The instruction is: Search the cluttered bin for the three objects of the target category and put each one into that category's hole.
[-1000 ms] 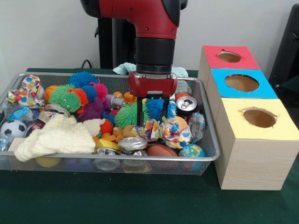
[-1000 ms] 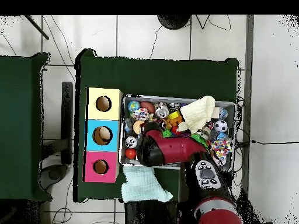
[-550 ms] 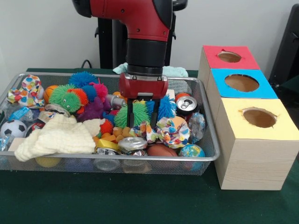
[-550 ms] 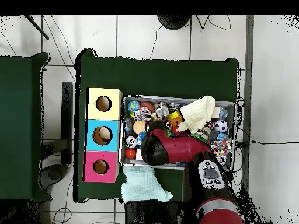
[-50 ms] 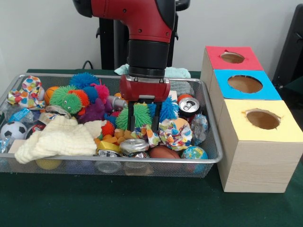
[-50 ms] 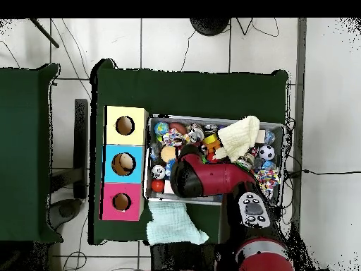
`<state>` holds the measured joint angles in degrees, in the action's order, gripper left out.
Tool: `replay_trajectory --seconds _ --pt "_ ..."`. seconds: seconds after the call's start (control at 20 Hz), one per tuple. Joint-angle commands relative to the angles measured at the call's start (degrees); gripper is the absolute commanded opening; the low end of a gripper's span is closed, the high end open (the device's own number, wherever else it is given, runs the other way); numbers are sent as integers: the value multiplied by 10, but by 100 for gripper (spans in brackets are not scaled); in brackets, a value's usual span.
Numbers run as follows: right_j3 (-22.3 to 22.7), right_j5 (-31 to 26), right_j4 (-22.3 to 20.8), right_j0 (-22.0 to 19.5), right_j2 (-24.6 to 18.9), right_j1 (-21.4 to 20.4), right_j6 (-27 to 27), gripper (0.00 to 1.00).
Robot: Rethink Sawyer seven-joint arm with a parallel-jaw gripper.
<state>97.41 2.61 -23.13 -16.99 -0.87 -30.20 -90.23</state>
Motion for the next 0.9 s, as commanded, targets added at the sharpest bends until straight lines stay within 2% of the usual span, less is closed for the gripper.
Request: replay_trajectory --seconds 0.05,0.25,0.45,0.7,0.75,0.9 --pt "-14 -82 1 8 -14 14 -45 100" --pt "-15 -102 7 10 -11 15 -45 100" --pt "-11 -147 19 11 -13 17 -45 100" --pt "2 -145 10 0 -22 15 -49 100" --pt "7 -139 8 -2 -23 14 -53 0" --pt "12 -142 6 -12 -35 14 -50 0"
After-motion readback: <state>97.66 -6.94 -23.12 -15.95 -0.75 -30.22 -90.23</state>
